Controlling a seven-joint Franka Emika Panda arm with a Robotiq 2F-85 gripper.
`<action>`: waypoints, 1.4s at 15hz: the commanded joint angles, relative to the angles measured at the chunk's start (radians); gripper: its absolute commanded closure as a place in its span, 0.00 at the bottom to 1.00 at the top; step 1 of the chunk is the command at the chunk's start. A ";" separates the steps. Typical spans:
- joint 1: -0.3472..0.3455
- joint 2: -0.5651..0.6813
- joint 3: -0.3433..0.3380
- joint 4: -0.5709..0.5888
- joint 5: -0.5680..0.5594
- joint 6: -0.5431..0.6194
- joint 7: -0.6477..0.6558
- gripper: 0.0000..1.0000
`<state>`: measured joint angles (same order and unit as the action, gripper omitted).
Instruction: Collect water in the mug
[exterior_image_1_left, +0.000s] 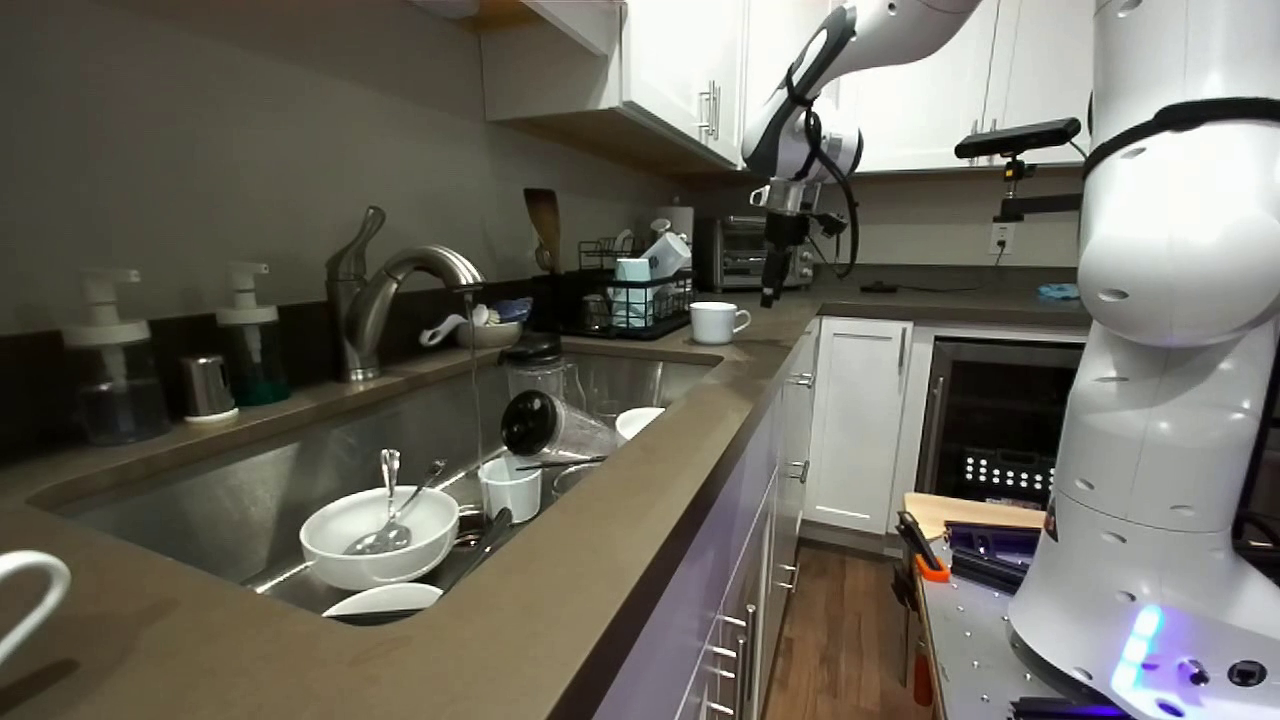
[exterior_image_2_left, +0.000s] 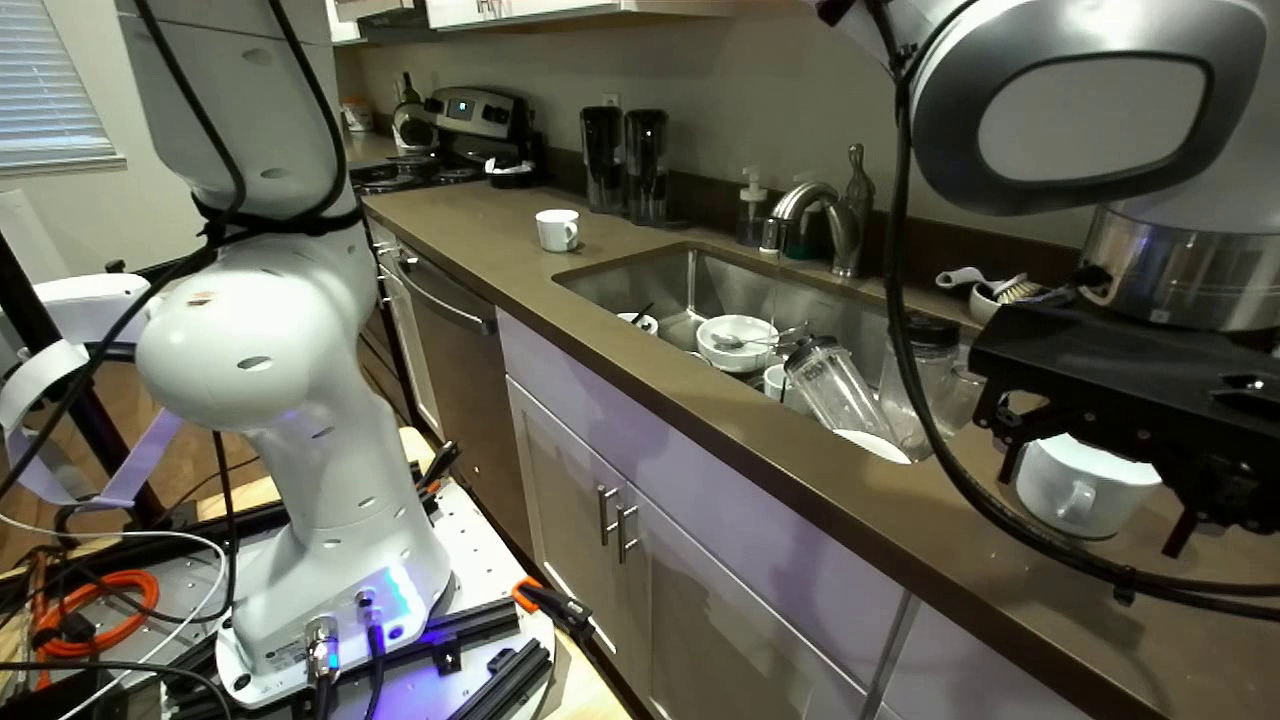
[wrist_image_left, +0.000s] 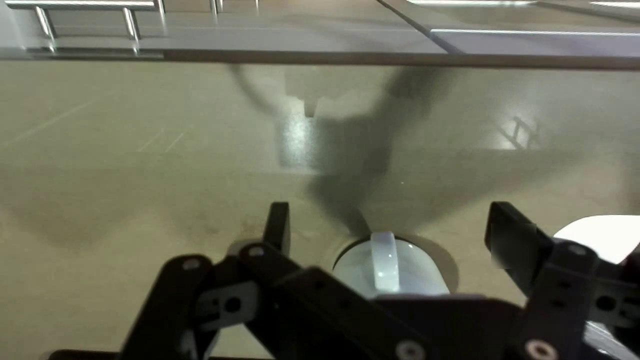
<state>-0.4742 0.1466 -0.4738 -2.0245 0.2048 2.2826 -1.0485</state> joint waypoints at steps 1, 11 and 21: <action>-0.038 0.058 0.048 0.065 0.035 -0.051 -0.075 0.00; -0.070 0.147 0.104 0.149 0.014 -0.073 -0.084 0.10; -0.092 0.208 0.146 0.208 0.004 -0.072 -0.078 0.37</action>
<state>-0.5369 0.3304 -0.3515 -1.8563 0.2073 2.2332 -1.0959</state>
